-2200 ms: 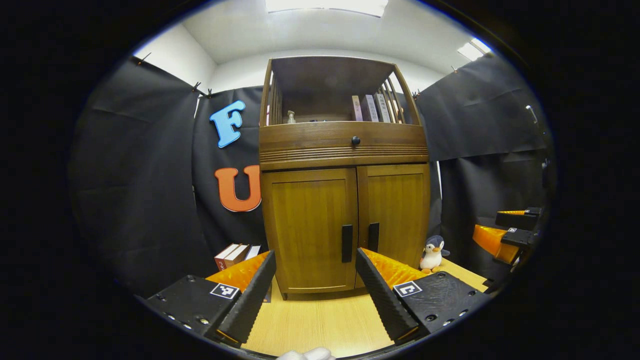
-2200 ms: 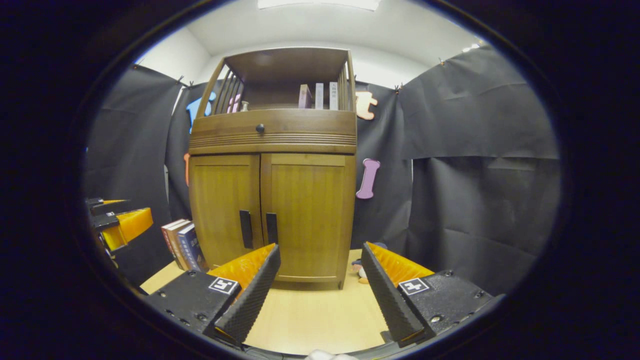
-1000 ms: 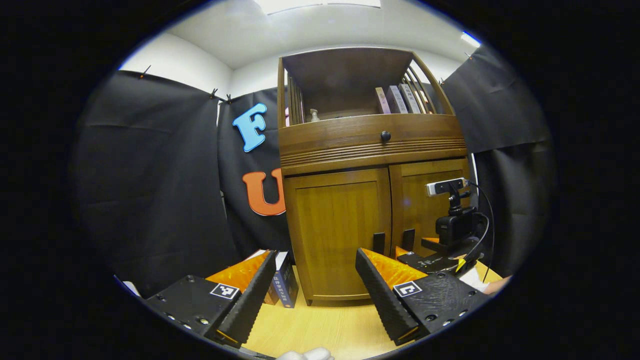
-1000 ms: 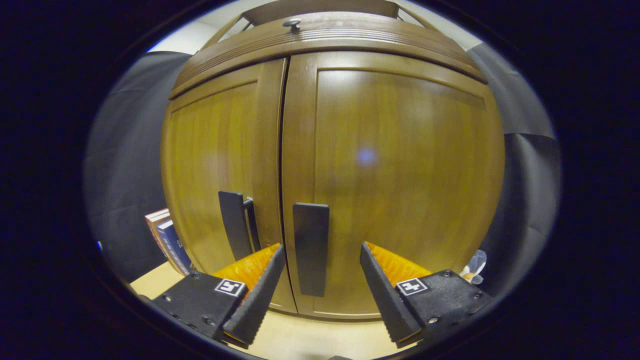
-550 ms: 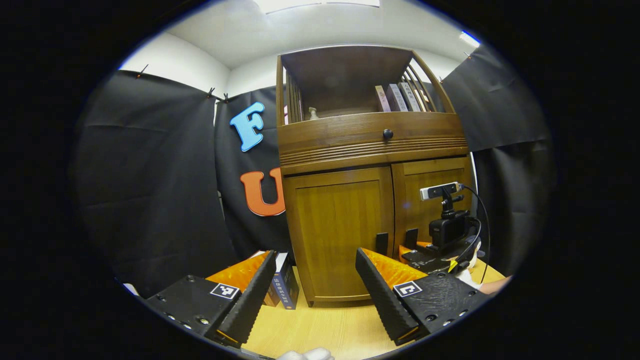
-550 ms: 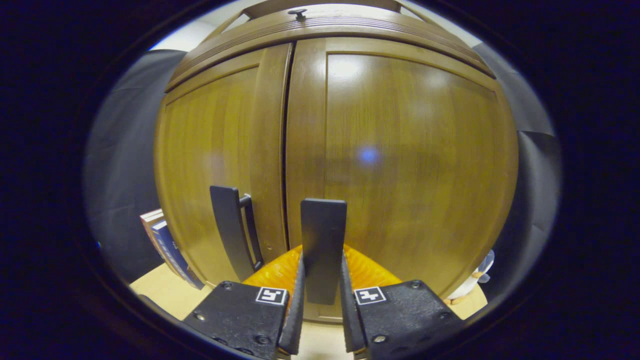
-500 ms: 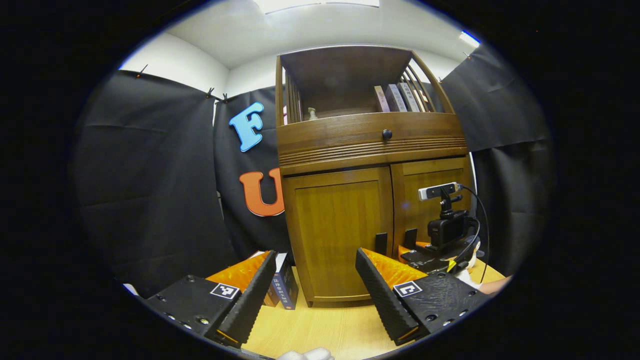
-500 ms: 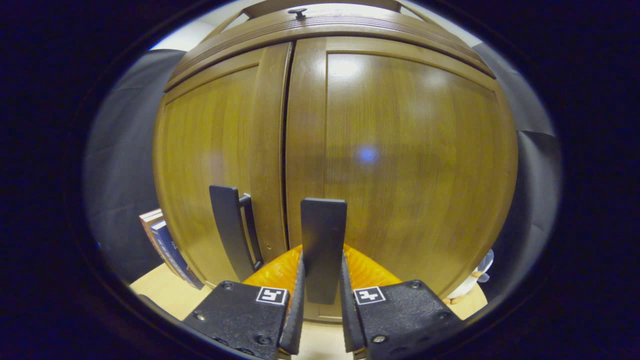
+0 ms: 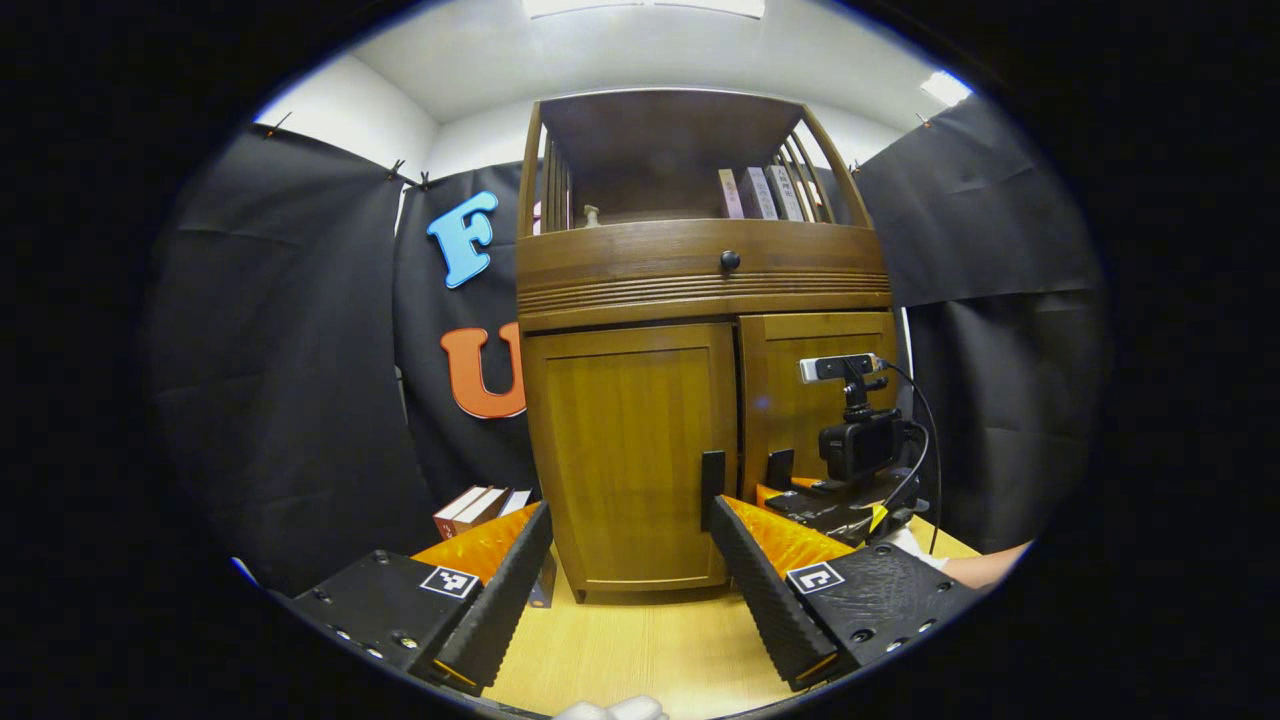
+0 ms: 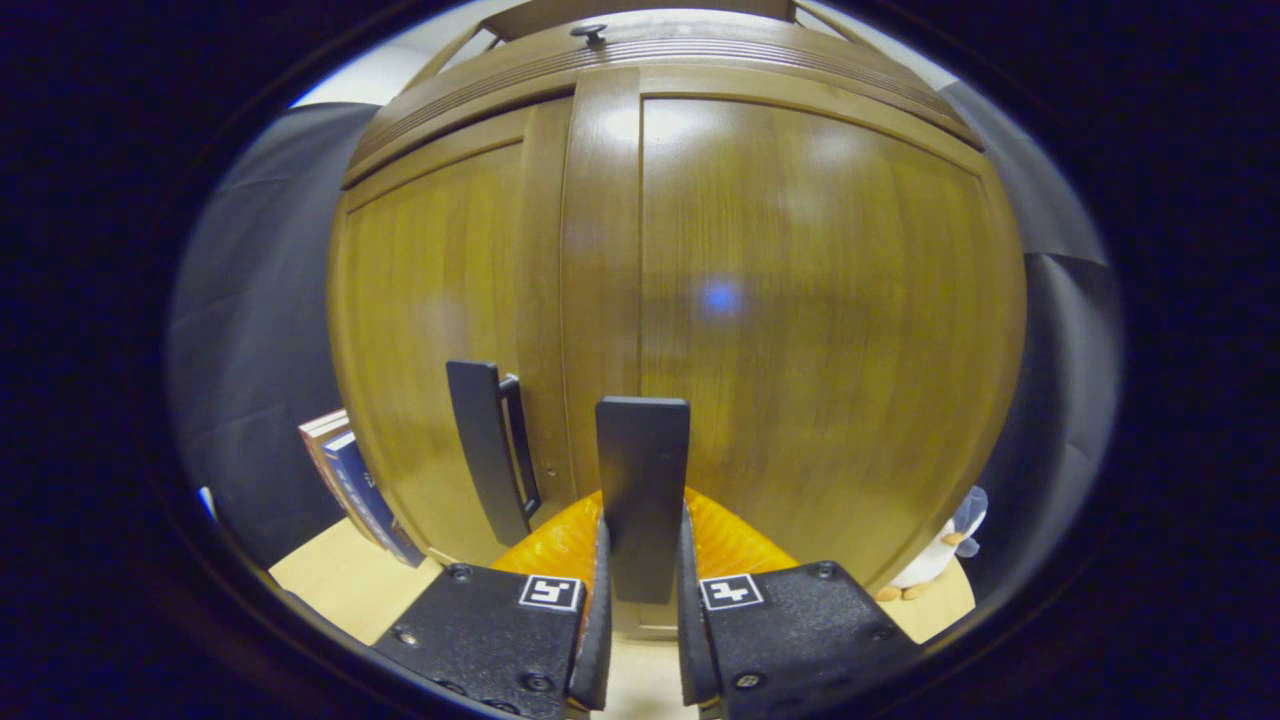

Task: Open the right door of the double-door shoe cabinet with the right hand, and open the left door with the left hand.

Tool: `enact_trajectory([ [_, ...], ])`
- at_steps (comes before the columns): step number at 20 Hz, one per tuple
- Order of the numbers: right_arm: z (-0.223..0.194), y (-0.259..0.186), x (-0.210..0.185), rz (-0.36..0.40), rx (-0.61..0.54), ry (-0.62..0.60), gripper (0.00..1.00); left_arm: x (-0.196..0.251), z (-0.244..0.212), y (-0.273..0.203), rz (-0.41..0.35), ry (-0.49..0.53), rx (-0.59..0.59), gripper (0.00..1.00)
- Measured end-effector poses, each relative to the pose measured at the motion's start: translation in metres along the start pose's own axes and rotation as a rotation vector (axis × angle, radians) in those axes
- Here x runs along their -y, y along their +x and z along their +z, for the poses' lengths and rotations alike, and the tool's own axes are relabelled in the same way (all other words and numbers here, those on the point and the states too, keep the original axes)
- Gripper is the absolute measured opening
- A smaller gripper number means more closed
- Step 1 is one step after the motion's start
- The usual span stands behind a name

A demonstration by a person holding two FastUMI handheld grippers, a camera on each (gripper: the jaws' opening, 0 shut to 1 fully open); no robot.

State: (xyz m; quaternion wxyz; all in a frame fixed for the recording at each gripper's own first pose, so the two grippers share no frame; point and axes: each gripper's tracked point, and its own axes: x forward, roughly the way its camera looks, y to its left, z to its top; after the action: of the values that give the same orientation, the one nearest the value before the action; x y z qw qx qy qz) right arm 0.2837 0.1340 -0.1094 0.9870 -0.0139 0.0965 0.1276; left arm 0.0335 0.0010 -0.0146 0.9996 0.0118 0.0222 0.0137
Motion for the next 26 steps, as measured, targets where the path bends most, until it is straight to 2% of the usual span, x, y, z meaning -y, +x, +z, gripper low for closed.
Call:
enact_trajectory([
  [14, -0.020, -0.076, 0.015, -0.082, -0.003, 0.021, 0.30, -0.011, -0.007, -0.033, -0.075, -0.008, 0.016, 0.96],
  [26, -0.039, -0.143, 0.052, -0.167, 0.000, 0.069, 0.28, 0.006, -0.007, -0.057, -0.147, -0.006, 0.033, 0.96],
])
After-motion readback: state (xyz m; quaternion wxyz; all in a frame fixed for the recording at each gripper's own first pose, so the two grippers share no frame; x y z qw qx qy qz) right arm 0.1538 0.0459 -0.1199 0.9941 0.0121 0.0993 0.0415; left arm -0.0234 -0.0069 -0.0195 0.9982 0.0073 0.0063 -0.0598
